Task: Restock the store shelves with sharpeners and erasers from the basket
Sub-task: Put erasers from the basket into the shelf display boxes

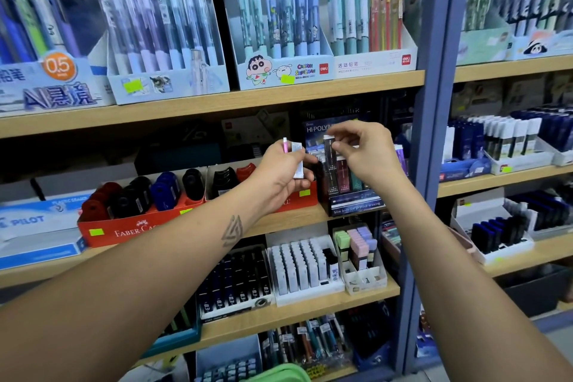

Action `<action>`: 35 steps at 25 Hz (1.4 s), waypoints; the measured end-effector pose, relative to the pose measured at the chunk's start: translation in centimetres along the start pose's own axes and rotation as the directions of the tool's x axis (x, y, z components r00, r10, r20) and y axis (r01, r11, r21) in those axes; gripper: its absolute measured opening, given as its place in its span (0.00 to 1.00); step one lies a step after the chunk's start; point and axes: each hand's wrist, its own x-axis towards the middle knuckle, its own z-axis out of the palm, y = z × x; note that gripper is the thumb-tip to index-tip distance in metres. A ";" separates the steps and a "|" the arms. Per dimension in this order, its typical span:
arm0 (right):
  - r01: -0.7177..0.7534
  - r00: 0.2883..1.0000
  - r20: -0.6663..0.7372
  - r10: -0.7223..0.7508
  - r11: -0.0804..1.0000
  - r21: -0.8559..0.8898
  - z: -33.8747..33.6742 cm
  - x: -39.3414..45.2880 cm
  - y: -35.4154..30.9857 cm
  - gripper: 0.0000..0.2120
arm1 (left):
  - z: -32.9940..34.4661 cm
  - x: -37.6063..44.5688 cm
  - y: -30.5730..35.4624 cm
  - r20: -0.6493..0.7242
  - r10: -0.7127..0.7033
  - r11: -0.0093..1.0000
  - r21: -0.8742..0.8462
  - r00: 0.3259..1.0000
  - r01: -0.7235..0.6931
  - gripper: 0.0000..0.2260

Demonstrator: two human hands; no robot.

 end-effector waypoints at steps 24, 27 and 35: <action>0.110 0.990 0.113 -0.082 0.957 -0.269 -0.3 -0.5 -0.2 0.31 | 0.0 -1.2 0.3 0.007 0.057 0.998 -0.020 0.998 -0.056 0.04; 0.098 0.990 0.126 -0.067 0.961 -0.259 -0.4 -0.6 -0.2 0.31 | 0.0 -1.4 0.3 -0.009 0.052 0.999 0.016 0.999 -0.051 0.04; 0.185 0.967 0.235 -0.094 0.895 -0.406 0.2 -0.6 0.2 0.29 | 0.0 -1.6 0.0 0.013 0.054 0.998 0.037 0.998 -0.055 0.05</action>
